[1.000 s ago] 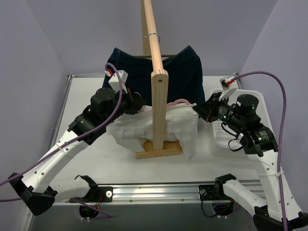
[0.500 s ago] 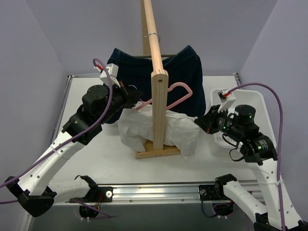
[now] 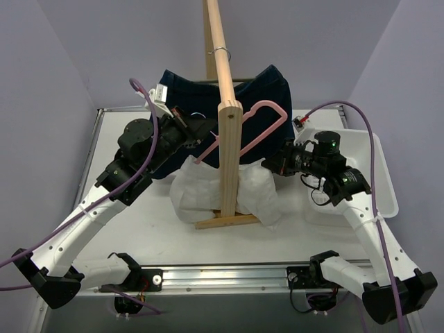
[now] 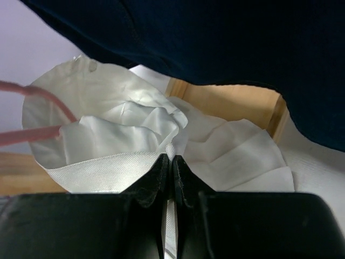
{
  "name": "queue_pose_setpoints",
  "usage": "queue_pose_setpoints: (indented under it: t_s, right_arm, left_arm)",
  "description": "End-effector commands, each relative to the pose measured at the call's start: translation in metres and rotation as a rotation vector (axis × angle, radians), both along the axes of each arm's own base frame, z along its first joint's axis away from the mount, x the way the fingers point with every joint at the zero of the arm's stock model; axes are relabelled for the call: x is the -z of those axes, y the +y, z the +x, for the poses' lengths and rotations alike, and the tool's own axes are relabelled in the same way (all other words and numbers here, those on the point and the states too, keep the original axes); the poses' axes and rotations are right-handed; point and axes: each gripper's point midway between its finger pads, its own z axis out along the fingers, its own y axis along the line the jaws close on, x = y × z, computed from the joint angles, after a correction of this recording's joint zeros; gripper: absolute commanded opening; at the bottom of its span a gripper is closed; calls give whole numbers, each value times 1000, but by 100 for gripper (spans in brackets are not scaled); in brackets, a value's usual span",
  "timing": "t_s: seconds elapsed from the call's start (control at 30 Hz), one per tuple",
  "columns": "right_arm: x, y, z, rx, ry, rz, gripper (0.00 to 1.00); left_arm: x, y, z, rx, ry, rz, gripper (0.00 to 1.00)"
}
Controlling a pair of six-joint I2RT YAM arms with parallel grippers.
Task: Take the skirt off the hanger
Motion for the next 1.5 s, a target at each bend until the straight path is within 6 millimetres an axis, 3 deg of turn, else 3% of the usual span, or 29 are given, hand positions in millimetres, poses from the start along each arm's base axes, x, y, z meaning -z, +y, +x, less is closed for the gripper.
queue_pose_setpoints:
  t_s: [0.0,0.03,0.07,0.13,0.27,0.3,0.37,0.4,0.5,0.57,0.77,0.9,1.07,1.17,1.2,1.27,1.3,1.33,1.4,1.43,1.47]
  right_arm:
    - [-33,-4,22,63,-110,-7,0]
    - [-25,-13,30,122,-87,-53,0]
    - [-36,-17,35,149,-110,-70,0]
    - [-37,-31,48,222,-115,-137,0]
    - [-60,-76,64,440,-162,-238,0]
    - [-74,-89,68,483,-188,-238,0]
    - [-85,-105,69,521,-212,-245,0]
    - [-99,-122,71,568,-238,-240,0]
    - [-132,-141,68,615,-318,-254,0]
    - [-136,-149,71,627,-314,-289,0]
    - [-120,-137,78,562,-283,-275,0]
    - [-107,-133,78,551,-261,-251,0]
    - [-117,-142,73,590,-281,-277,0]
    - [-147,-149,64,628,-343,-279,0]
    - [-170,-155,62,666,-388,-273,0]
    - [-194,-165,57,721,-434,-278,0]
    - [-208,-180,54,805,-460,-293,0]
    - [-234,-188,47,857,-522,-280,0]
    - [-256,-205,43,940,-573,-318,0]
    - [-281,-221,28,1040,-618,-318,0]
    - [-291,-229,23,1082,-633,-326,0]
  left_arm:
    - [-56,24,-15,-41,-122,-85,2]
    - [-56,35,-11,-100,-142,-48,2]
    - [-50,42,-11,-128,-132,-11,2]
    - [-55,62,-17,-183,-177,43,2]
    - [-54,100,-25,-304,-205,129,2]
    - [-59,108,-31,-319,-222,130,2]
    - [-59,117,-35,-341,-238,156,2]
    - [-62,123,-39,-351,-252,157,2]
    - [-58,136,-44,-385,-248,179,2]
    - [-62,142,-49,-398,-276,161,2]
    - [-83,133,-55,-358,-330,20,2]
    - [-60,107,-31,-320,-259,72,2]
    - [-35,93,-12,-313,-210,158,2]
    - [-25,91,-8,-315,-202,202,2]
    - [-21,91,-7,-315,-198,214,2]
    - [-10,88,-5,-308,-180,242,2]
    - [-5,87,-4,-301,-172,251,2]
    - [-1,86,-4,-296,-168,257,2]
    - [9,82,-2,-282,-155,273,2]
    - [12,81,-2,-278,-152,279,2]
    - [17,78,1,-271,-144,294,2]
